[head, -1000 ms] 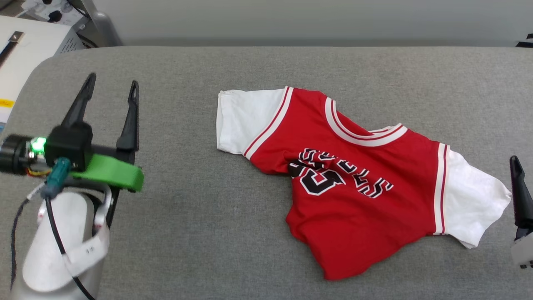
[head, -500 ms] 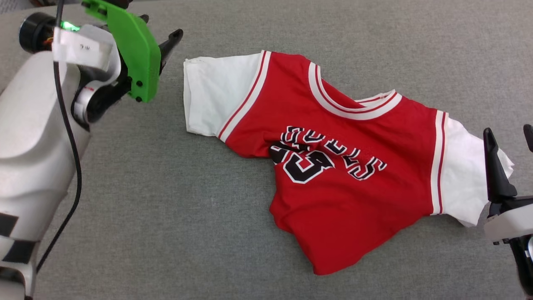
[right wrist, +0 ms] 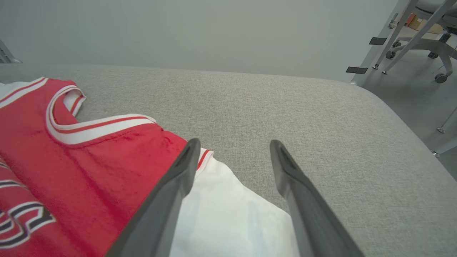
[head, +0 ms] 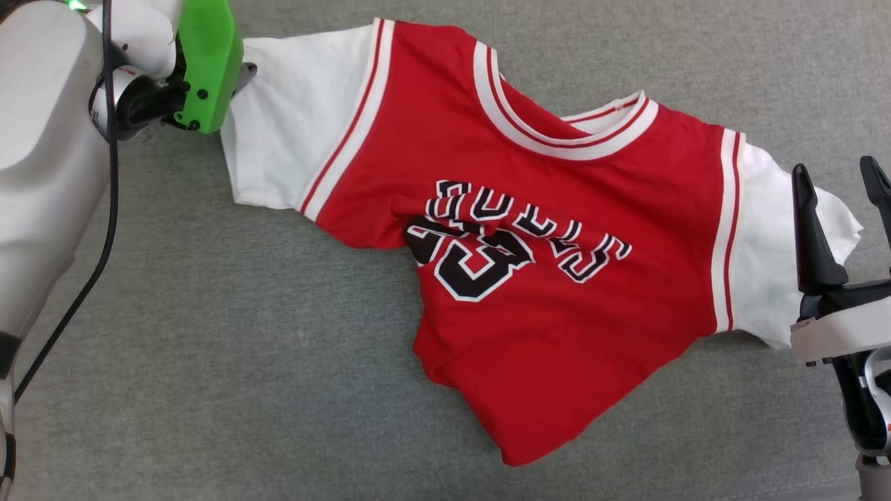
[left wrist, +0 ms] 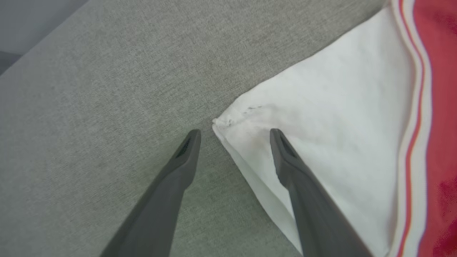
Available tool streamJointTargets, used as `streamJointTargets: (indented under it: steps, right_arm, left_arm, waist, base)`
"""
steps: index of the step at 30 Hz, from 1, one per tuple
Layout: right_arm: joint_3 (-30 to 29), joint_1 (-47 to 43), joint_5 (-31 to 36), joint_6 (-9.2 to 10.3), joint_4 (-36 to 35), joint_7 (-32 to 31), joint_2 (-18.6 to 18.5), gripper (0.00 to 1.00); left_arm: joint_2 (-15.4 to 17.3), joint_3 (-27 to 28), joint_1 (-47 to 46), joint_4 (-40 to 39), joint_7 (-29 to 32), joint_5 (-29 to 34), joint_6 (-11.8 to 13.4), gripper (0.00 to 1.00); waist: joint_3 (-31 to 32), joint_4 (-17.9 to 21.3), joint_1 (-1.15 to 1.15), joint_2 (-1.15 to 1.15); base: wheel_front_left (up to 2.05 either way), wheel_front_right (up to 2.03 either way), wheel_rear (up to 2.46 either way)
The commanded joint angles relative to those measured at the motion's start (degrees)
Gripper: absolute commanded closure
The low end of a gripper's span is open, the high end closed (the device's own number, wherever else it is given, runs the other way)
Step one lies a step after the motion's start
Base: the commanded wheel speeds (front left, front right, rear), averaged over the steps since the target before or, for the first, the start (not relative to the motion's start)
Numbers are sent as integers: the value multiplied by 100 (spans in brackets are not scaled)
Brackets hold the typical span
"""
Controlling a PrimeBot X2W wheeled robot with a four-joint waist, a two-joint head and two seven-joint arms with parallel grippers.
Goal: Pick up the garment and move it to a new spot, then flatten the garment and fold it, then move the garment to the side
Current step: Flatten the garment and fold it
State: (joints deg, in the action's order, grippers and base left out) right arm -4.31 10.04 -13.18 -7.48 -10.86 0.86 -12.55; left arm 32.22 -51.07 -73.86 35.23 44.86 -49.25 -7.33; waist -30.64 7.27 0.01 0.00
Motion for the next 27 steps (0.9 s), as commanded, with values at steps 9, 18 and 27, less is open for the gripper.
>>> streamJointTargets:
  steps: [9, 18, 27]
  right_arm:
    - [-24, 184, 24, -1, 163, 143, 34, 0]
    - [-285, 314, 14, -1, 67, 35, -362, 0]
    - [-147, 563, -736, -1, 122, -1471, -1778, 0]
  left_arm:
    - [137, -1126, -124, 165, 139, -352, -15, 99]
    - [464, -1678, -125, 38, -1183, -457, -15, 100]
    - [930, -1815, 224, -456, -2629, -561, -15, 100]
  waist:
    - [-291, 141, -1, 0]
    - [242, -7, -1, 0]
    - [872, -313, -1, 0]
  base:
    - [0, 0, 0]
    - [0, 0, 0]
    - [0, 0, 0]
